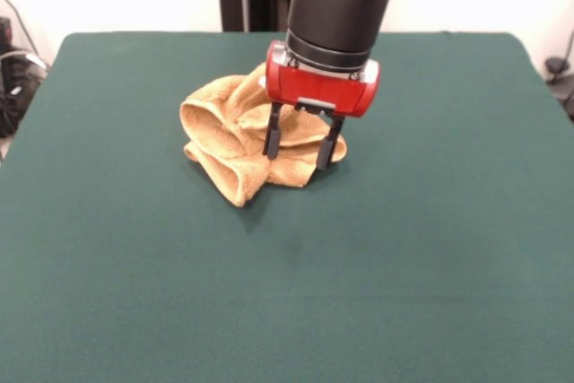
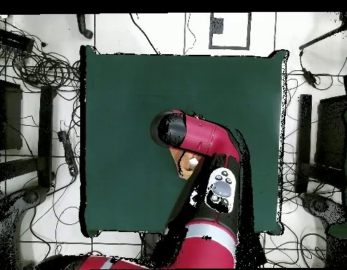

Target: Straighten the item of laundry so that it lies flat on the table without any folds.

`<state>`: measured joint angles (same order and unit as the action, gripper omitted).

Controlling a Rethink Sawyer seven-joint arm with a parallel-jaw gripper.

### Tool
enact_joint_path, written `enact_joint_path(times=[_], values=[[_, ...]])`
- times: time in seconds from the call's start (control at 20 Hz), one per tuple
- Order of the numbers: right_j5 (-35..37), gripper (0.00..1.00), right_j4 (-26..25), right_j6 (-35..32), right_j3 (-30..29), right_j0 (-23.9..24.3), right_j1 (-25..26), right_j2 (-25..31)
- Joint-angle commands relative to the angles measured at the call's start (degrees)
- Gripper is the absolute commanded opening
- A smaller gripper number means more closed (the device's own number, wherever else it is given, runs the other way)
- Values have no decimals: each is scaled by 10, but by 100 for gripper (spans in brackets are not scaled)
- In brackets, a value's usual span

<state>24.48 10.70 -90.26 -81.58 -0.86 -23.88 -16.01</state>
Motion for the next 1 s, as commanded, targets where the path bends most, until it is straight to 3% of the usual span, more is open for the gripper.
enact_joint_path(times=[0.05, 1.0], values=[[-15, 100, 20, -134, -27, -5, 26, 49], [-33, 100, 12, -134, -14, -23, 50, 39]])
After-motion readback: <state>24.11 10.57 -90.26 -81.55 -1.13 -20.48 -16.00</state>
